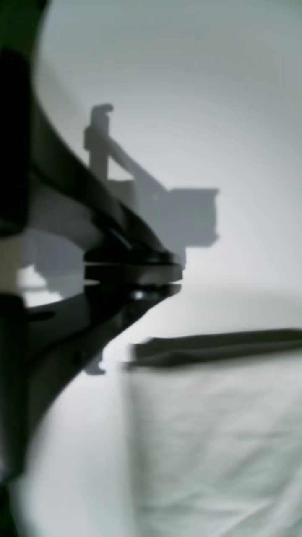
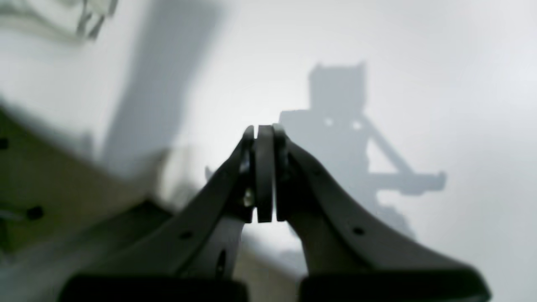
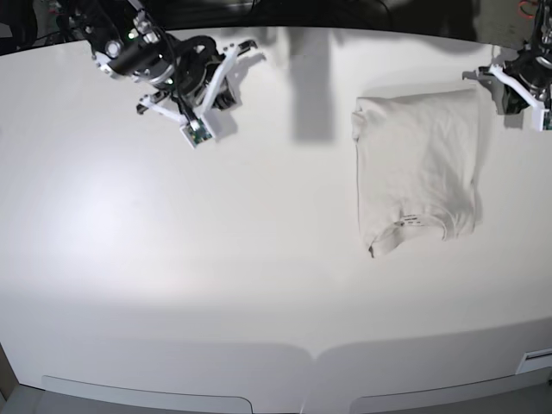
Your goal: Fold the T-shirt properly
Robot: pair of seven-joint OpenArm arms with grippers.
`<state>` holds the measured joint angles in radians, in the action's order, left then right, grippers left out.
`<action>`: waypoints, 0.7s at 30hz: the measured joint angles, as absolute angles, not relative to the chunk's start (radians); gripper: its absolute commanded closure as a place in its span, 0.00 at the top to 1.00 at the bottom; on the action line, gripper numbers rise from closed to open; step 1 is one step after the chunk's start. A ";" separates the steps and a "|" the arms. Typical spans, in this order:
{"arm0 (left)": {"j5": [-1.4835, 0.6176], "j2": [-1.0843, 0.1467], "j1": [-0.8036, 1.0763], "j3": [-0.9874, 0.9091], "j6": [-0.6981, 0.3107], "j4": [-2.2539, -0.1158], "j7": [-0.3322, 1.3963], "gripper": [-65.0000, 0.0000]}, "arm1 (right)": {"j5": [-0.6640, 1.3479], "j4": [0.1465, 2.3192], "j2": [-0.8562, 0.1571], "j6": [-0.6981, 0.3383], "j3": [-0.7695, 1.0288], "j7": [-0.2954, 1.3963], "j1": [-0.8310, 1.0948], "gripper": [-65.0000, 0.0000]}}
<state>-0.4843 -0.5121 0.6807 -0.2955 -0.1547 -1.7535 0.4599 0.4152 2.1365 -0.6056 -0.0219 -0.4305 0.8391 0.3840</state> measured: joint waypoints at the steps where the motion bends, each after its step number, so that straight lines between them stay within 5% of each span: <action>1: -0.483 -0.505 0.714 -0.313 -0.154 -1.760 0.452 0.00 | 0.416 2.159 -0.608 -0.022 -0.400 0.840 0.432 0.00; 4: -0.478 -0.457 0.797 -0.379 -0.169 -1.772 0.420 0.00 | 0.417 2.216 -0.606 -0.030 -0.321 0.843 0.570 0.00; 13: -0.369 -0.252 0.954 -0.470 -0.423 -1.752 0.374 0.00 | 0.264 2.246 -0.599 -0.029 -0.236 0.836 0.939 0.00; 21: -0.283 -0.224 0.954 -0.470 -0.527 -1.512 0.236 0.00 | 0.205 2.086 -0.523 0.004 -0.199 0.754 1.069 0.00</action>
